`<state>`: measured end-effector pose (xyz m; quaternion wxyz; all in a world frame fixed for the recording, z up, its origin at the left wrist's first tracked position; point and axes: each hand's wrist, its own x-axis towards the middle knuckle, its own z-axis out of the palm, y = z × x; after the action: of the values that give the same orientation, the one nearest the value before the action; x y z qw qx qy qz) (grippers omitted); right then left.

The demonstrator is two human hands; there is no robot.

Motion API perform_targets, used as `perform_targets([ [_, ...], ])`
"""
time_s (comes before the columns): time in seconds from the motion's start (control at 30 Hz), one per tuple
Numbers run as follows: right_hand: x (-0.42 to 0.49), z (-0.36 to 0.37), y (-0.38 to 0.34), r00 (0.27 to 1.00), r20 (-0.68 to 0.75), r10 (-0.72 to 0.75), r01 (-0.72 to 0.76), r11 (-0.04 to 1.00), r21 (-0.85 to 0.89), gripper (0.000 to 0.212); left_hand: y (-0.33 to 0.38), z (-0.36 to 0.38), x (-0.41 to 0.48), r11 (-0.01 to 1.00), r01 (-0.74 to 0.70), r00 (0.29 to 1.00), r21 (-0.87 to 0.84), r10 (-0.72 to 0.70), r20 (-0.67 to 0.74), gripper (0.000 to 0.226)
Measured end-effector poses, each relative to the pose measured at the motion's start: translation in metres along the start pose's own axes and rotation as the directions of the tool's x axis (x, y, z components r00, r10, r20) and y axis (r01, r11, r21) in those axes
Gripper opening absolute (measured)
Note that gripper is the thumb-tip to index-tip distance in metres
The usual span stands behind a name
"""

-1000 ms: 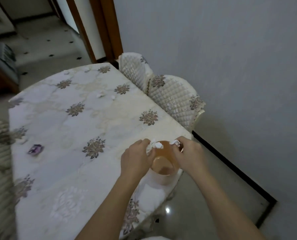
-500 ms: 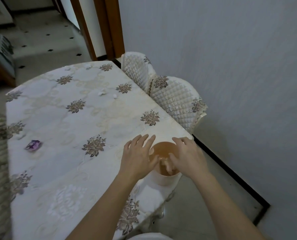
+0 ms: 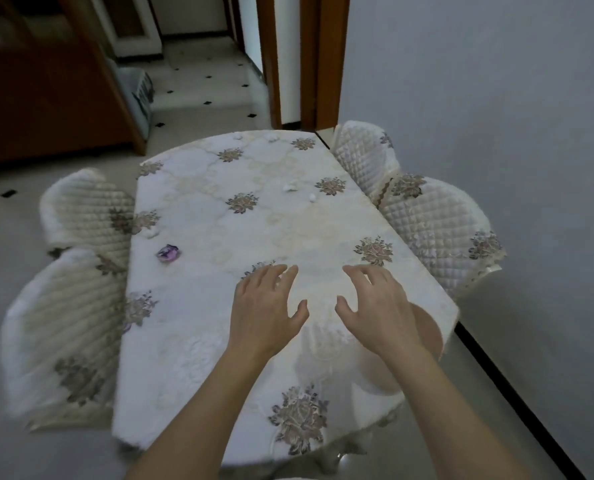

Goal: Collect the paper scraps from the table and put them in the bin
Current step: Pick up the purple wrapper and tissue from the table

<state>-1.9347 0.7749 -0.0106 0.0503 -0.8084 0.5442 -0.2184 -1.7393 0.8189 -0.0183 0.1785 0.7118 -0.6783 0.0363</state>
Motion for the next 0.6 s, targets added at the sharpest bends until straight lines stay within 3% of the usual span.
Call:
perform_targets([
  [0.27, 0.008, 0.041, -0.109, 0.939, 0.093, -0.330, 0.319, 0.941, 0.114, 0.045, -0.090, -0.049, -0.083, 0.941, 0.321, 0.944, 0.103, -0.309, -0.114, 0.058],
  [0.6, -0.037, 0.089, -0.240, 0.711, 0.101, -0.696, 0.632, 0.696, 0.341, 0.047, -0.143, -0.115, -0.232, 0.677, 0.712, 0.697, 0.185, -0.649, -0.305, 0.053],
])
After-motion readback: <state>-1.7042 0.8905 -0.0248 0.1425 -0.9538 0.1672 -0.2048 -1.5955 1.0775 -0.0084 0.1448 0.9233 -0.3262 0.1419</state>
